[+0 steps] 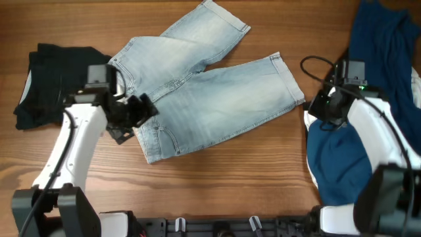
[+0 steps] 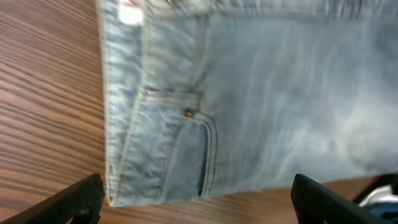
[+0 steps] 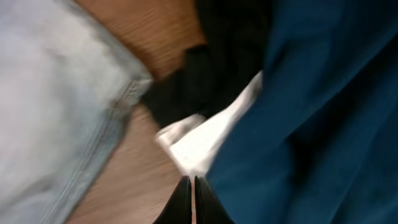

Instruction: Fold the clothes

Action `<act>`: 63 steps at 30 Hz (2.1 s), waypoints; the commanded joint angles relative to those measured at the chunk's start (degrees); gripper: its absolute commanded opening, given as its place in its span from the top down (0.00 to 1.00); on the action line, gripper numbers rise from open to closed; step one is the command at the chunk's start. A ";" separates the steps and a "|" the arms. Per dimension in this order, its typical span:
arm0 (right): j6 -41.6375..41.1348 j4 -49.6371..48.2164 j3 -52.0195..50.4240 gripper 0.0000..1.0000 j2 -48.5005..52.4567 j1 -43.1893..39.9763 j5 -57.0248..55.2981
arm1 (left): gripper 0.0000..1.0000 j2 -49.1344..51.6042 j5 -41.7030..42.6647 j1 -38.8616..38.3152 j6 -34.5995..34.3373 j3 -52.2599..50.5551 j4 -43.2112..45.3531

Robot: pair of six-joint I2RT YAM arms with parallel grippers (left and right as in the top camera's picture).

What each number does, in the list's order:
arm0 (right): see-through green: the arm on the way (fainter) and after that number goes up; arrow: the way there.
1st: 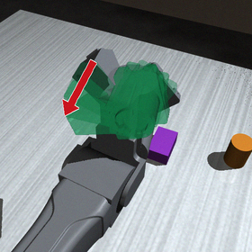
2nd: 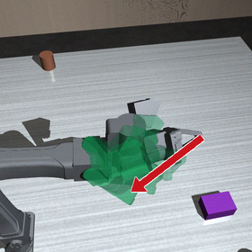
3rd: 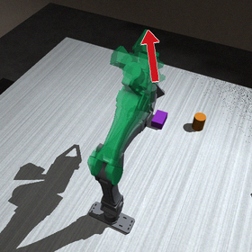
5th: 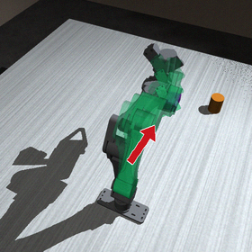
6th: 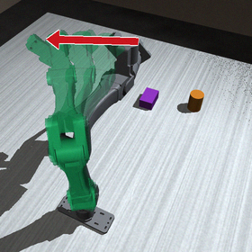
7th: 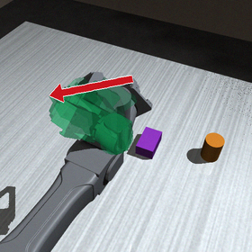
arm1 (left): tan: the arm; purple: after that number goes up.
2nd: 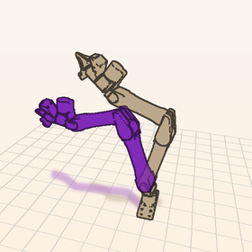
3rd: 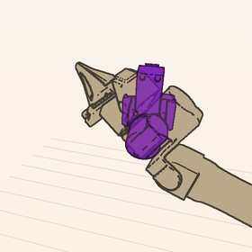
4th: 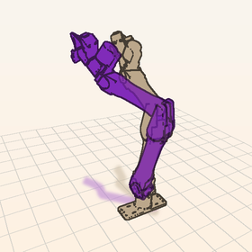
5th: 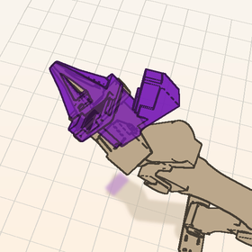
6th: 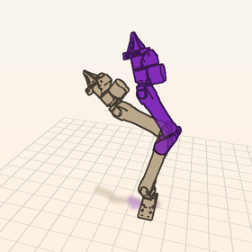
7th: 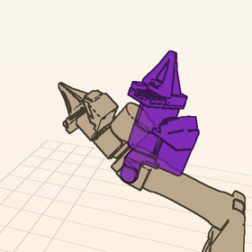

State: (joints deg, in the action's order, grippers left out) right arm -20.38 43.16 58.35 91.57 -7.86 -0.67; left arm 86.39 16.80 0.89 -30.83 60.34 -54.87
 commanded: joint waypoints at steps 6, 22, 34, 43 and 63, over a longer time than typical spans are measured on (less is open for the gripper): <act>6.43 -5.64 0.24 0.96 14.88 -11.96 -4.57 | 0.00 0.63 0.50 -7.45 0.59 -0.50 0.79; 15.89 0.61 6.78 0.38 3.74 -16.85 28.52 | 0.00 0.63 0.50 -7.54 0.39 -2.58 -3.39; -4.66 -9.35 4.15 0.35 17.66 0.42 15.28 | 0.00 0.63 0.50 -7.54 0.42 -5.38 -2.47; -10.43 -3.58 4.22 0.96 16.94 -3.13 4.59 | 0.00 0.63 0.52 -7.54 0.39 -5.38 -3.37; -6.60 8.13 4.20 0.96 5.92 -6.10 -2.47 | 0.00 0.61 3.76 -24.90 -42.12 -13.31 0.90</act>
State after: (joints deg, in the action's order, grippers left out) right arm -29.23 51.40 62.98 97.93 -14.09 -1.98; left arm 86.83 25.98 -21.17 -59.20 48.03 -54.43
